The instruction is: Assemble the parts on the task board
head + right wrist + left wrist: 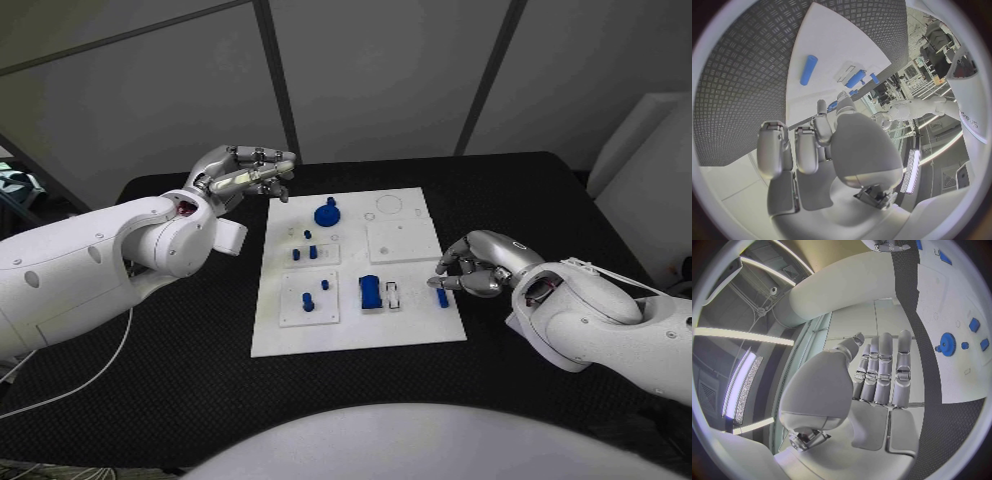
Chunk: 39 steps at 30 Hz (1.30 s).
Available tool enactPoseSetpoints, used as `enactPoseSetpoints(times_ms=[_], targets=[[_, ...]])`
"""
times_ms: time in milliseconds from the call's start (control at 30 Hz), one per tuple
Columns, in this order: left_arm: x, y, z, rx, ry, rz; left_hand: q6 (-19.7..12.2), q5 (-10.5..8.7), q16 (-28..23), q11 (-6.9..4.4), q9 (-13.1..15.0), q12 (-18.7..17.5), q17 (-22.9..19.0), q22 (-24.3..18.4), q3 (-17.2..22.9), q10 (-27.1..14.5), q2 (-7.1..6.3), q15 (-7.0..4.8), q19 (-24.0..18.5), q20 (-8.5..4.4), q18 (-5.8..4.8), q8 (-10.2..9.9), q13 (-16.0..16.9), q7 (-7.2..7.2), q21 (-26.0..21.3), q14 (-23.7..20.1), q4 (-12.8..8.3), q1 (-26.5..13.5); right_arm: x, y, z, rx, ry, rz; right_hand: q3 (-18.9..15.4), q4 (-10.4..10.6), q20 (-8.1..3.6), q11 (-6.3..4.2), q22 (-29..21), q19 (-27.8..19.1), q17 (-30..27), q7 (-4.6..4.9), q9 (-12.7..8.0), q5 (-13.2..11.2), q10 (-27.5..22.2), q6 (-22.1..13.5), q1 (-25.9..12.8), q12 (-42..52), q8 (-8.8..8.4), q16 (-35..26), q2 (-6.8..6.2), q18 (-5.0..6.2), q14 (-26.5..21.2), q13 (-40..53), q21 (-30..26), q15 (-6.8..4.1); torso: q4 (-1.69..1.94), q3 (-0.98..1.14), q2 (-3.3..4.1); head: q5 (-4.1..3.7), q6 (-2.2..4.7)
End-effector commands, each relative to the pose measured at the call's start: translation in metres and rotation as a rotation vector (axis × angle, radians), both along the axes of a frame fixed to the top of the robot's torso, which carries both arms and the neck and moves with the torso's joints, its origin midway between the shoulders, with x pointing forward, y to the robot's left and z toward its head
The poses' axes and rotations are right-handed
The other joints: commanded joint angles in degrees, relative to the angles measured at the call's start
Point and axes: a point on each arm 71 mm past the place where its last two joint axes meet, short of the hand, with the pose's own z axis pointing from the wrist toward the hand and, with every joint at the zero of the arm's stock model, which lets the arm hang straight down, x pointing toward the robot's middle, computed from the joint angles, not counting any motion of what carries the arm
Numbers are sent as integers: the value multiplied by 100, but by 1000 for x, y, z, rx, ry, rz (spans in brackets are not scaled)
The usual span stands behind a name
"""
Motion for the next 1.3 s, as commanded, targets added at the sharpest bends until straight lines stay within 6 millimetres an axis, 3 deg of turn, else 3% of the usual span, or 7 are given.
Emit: enactPoseSetpoints(times_ms=[33,233,400,500,733,833,1300], targets=[[0,-1,1,-6,-1,-7,-51,-28,-36,-5,-7,27,-9,-6,-21,-36,49,27,16,23,282,28,9,7,-25,-16,0,-31,1,-6,0,-21,-9,-14,-81,23,30,15,387,106,537,1,-49,28,27,89,48,-27,-45,-21,-11,-4,403,-3,-14,34,-1,2,9,-91,-1],[0,-1,0,-6,0,-7,-51,-28,-36,-5,-7,27,-9,-6,-21,-36,49,27,16,23,282,28,9,7,-25,-16,0,-31,4,-15,-6,-88,21,-42,-302,193,22,8,317,71,479,-14,-130,116,-5,195,-146,-108,-106,-63,-171,12,389,-53,-64,27,10,-1,6,-146,-1],[-1,-1,0,-6,0,-8,-51,-28,-36,-5,-7,27,-9,-6,-21,-36,49,27,16,23,282,28,9,7,-25,-16,0,-31,5,-18,-9,-120,38,-55,-351,236,16,-3,315,71,480,-29,-142,126,-5,253,-167,-112,-97,-65,-217,12,389,-52,-67,20,13,-3,1,-173,-1],[-1,-1,0,-6,1,-8,-51,-28,-36,-5,-7,27,-9,-6,-21,-36,49,27,16,23,282,28,9,7,-25,-16,0,-31,6,-19,-11,-137,50,-61,-359,251,13,-7,310,68,479,-35,-143,129,-6,275,-171,-114,-91,-67,-221,14,389,-53,-71,17,6,-1,0,-176,-1],[-1,-1,0,-7,1,-10,-51,-28,-36,-5,-7,27,-9,-6,-21,-36,49,27,16,23,282,28,9,7,-25,-16,0,-31,8,-16,-17,-152,64,-58,-364,269,6,-21,315,71,482,-51,-142,156,-2,323,-151,-110,-75,-66,-216,13,390,-46,-69,7,31,-7,2,-180,-1],[-1,-1,0,-7,1,-9,-51,-28,-36,-5,-7,27,-9,-6,-21,-36,49,27,16,23,282,28,9,7,-25,-16,0,-31,8,-13,-20,-152,69,-53,-362,270,1,-27,316,72,487,-57,-143,176,0,339,-129,-108,-71,-64,-211,12,392,-43,-69,2,17,-2,0,-151,-1],[-1,0,-1,-7,2,-9,-51,-28,-36,-5,-7,27,-9,-6,-21,-36,49,27,16,23,282,28,9,7,-25,-16,0,-31,1,-4,-37,-184,136,-18,-311,177,-38,-82,335,83,502,-121,-104,283,6,491,153,-109,1,-60,-140,8,396,-29,-61,-44,18,-3,1,-142,-1]])
